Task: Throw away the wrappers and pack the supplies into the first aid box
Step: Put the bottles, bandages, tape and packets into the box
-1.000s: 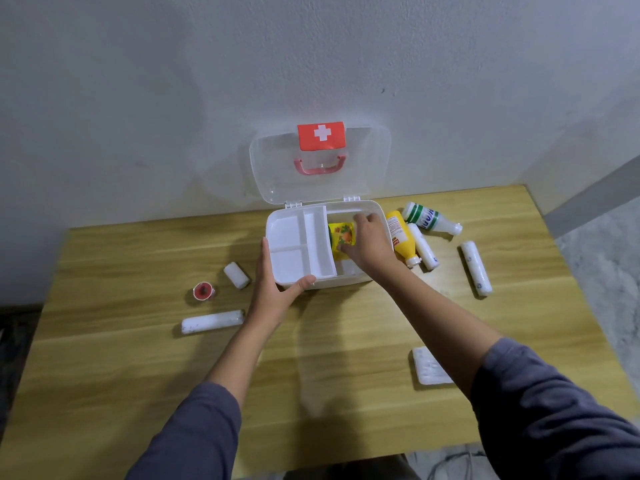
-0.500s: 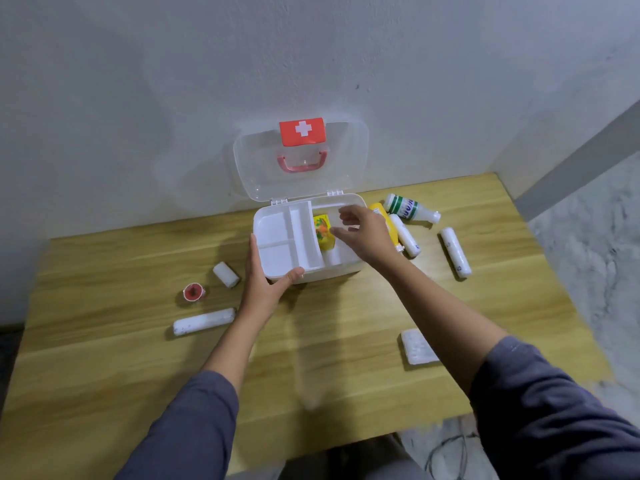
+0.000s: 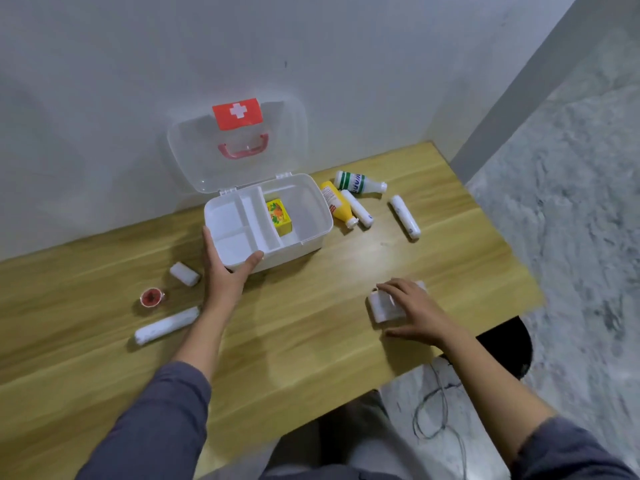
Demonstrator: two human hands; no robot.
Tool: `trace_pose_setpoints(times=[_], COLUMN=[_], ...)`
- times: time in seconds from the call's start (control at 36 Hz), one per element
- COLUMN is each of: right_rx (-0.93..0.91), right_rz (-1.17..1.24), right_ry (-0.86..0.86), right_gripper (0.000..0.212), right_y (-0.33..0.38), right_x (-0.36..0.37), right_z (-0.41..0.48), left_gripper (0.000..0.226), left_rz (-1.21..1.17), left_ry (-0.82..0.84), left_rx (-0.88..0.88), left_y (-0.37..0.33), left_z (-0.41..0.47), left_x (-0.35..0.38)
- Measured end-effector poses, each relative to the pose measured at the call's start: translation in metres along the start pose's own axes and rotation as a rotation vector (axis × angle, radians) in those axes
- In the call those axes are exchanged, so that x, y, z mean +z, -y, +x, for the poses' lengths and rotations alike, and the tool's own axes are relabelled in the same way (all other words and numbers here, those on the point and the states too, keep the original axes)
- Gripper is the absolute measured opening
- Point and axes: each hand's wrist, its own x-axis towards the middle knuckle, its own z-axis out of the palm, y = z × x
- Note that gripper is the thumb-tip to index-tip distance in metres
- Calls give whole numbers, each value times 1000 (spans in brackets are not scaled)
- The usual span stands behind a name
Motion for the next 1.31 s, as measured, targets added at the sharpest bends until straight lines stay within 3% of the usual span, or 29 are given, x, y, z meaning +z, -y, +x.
trace_pose_setpoints(times=[0.14,0.31,0.47,0.72,0.89,1.19,1.31], right_rx=[-3,-42,-254,-302,-384,-418,-296], right_rz=[-12,187,65,-287,-375,17,179], right_ry=[-160,-401,-621,-220,-136,-33,-221], right_gripper=[65,66,64,66,65,72,63], right_y=[4,36,91,145,158,158,151], right_x=[3,-32,-84,-100,-94,-88,-84], right_z=[10,34,75,156,194,201,185], left_gripper=[104,106,104,107,108,107,105], left_rz=[-9,2,12,-85,-113,-155,-143], left_ry=[-1,9,4,16,-2,-23,-33], left_rx=[3,-10,-45,-108,-139,-136,-120], left_y=[-1,-2,-10,-18,-20,-19,-21], left_z=[0,-1,-5,-6,-7,-8,-8], left_x=[1,-3,-2,-2,-1,1,1])
